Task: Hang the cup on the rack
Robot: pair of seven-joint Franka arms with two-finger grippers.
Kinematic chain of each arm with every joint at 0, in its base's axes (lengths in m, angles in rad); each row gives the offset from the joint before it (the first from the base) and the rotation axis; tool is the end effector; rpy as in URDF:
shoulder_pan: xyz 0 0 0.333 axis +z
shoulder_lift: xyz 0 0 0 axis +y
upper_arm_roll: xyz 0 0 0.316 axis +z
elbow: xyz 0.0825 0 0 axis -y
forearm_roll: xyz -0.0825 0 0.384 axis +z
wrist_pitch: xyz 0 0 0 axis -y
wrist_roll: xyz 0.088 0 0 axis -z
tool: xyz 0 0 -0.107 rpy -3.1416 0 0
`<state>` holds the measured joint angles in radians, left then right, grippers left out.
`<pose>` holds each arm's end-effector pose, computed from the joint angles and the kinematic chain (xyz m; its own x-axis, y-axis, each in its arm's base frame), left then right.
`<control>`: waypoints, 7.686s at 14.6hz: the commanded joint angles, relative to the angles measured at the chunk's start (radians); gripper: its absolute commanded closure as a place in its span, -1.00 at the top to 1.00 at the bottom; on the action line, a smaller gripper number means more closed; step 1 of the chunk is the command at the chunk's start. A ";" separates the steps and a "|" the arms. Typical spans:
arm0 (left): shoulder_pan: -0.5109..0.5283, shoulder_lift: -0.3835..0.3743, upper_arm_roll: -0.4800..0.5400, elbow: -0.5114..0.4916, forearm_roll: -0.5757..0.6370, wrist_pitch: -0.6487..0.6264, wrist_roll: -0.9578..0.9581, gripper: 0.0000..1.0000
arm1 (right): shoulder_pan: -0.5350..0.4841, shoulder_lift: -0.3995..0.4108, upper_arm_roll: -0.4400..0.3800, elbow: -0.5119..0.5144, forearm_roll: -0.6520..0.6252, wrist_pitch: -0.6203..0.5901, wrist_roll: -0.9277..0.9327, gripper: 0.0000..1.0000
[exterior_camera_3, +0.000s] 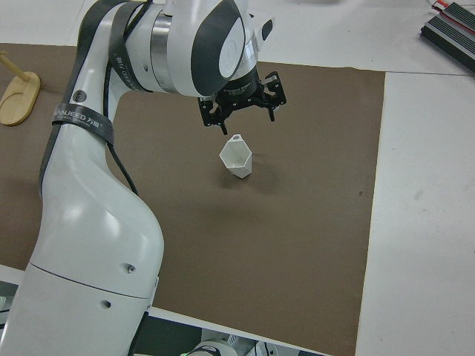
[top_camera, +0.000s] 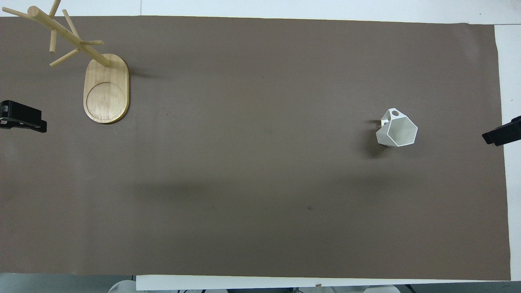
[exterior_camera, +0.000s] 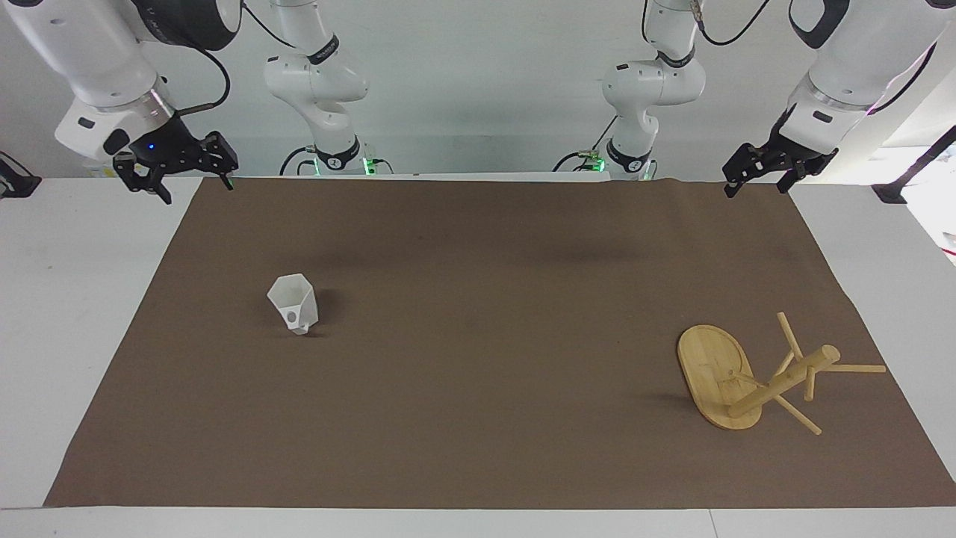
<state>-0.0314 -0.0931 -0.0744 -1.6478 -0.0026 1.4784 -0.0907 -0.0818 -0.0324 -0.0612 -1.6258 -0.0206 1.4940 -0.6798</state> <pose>0.5119 -0.0566 0.6304 0.9970 -0.0142 -0.0758 -0.0151 -0.9998 -0.0112 0.5291 -0.0791 0.6101 0.8551 0.5108 -0.0889 0.5086 -0.8597 -0.0479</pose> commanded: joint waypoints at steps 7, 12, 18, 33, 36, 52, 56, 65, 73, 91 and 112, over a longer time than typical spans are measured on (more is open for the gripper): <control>0.010 -0.007 -0.005 -0.006 0.006 -0.010 -0.003 1.00 | -0.317 0.304 0.000 -0.032 0.615 0.089 -1.042 1.00; 0.010 -0.007 -0.005 -0.006 0.006 -0.010 -0.003 1.00 | -0.432 0.500 0.001 -0.046 0.876 -0.089 -1.510 1.00; 0.010 -0.007 -0.005 -0.006 0.006 -0.010 -0.003 1.00 | -0.437 0.703 0.017 -0.055 1.065 -0.198 -1.813 1.00; 0.010 -0.007 -0.005 -0.006 0.006 -0.010 -0.003 1.00 | -0.363 0.718 0.017 -0.166 1.122 -0.081 -1.894 1.00; 0.010 -0.007 -0.005 -0.006 0.006 -0.010 -0.003 1.00 | -0.339 0.712 0.017 -0.184 1.122 -0.087 -1.949 1.00; 0.010 -0.007 -0.005 -0.006 0.006 -0.010 -0.003 1.00 | -0.300 0.704 0.032 -0.210 1.124 -0.106 -1.980 0.11; 0.010 -0.007 -0.005 -0.006 0.006 -0.010 -0.003 1.00 | -0.293 0.698 0.078 -0.204 1.130 -0.095 -1.916 -0.59; 0.010 -0.007 -0.005 -0.006 0.006 -0.012 -0.003 1.00 | 0.096 0.551 0.086 -0.204 1.557 0.289 -1.522 -0.59; 0.010 -0.007 -0.005 -0.006 0.006 -0.010 -0.003 1.00 | 0.502 0.585 0.086 -0.049 1.809 0.834 -1.295 -0.61; -0.372 0.248 -0.010 0.048 -0.007 0.382 -0.797 1.00 | 0.625 0.585 0.089 -0.055 1.996 0.884 -1.727 -0.59; -0.390 0.319 -0.016 -0.018 -0.014 0.576 -0.718 -1.00 | 0.616 0.577 0.087 -0.060 1.998 0.893 -1.724 -0.55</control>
<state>-0.4282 0.2365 -0.1044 -1.6304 -0.0193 2.0148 -0.8226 0.5420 0.5547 0.0224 -1.6761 1.9485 2.3956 -2.3803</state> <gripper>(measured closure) 0.943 0.233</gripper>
